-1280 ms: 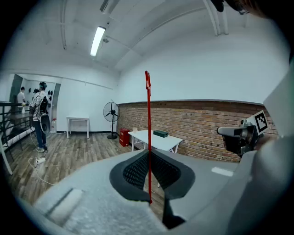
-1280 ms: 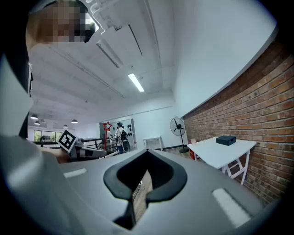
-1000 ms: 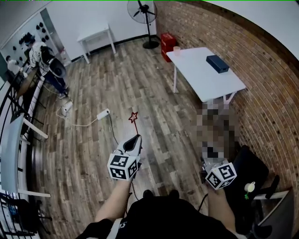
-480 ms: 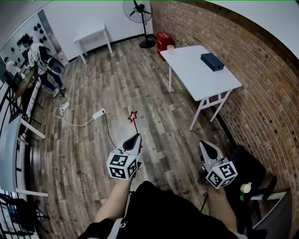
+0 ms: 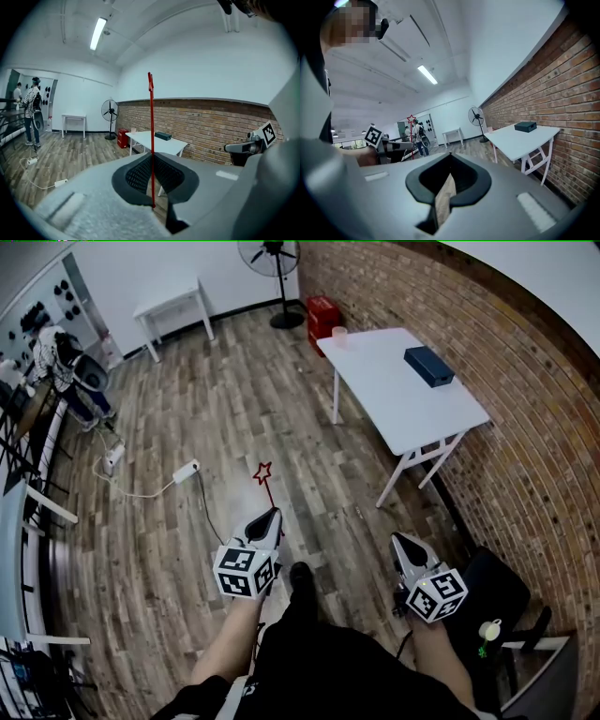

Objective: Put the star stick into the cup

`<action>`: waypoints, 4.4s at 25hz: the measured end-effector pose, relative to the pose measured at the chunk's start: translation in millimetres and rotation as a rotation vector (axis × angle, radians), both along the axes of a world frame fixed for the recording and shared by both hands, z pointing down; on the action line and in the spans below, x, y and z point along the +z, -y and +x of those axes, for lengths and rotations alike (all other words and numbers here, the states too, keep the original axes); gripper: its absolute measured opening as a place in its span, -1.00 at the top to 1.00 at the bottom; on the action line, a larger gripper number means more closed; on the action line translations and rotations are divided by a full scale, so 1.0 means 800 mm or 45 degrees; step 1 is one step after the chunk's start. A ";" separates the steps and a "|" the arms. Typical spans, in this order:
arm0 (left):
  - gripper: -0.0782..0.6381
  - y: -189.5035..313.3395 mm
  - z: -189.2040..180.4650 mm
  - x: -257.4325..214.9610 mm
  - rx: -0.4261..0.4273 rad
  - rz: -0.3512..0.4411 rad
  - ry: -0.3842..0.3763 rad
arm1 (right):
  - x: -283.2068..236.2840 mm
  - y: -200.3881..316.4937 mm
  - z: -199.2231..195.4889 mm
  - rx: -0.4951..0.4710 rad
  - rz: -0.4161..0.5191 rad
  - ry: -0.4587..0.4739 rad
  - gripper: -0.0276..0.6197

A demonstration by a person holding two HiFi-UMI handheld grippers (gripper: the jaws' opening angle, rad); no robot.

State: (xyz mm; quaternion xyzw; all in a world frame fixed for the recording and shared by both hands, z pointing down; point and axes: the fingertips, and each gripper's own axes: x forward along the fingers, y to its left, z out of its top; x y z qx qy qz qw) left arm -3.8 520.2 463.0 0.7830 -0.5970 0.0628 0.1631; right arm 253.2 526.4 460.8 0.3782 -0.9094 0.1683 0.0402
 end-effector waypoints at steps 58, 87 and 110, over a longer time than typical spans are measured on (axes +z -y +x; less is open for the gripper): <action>0.74 0.789 -0.054 -0.004 0.158 -0.055 -0.022 | 0.014 0.787 -0.161 -0.107 -0.056 0.038 0.91; 0.74 1.142 -0.168 0.036 0.469 -0.094 -0.080 | 0.050 1.090 -0.324 0.083 -0.190 -0.025 0.91; 0.74 1.300 -0.023 0.057 0.662 -0.091 -0.131 | 0.078 1.200 -0.243 0.160 -0.274 -0.012 0.91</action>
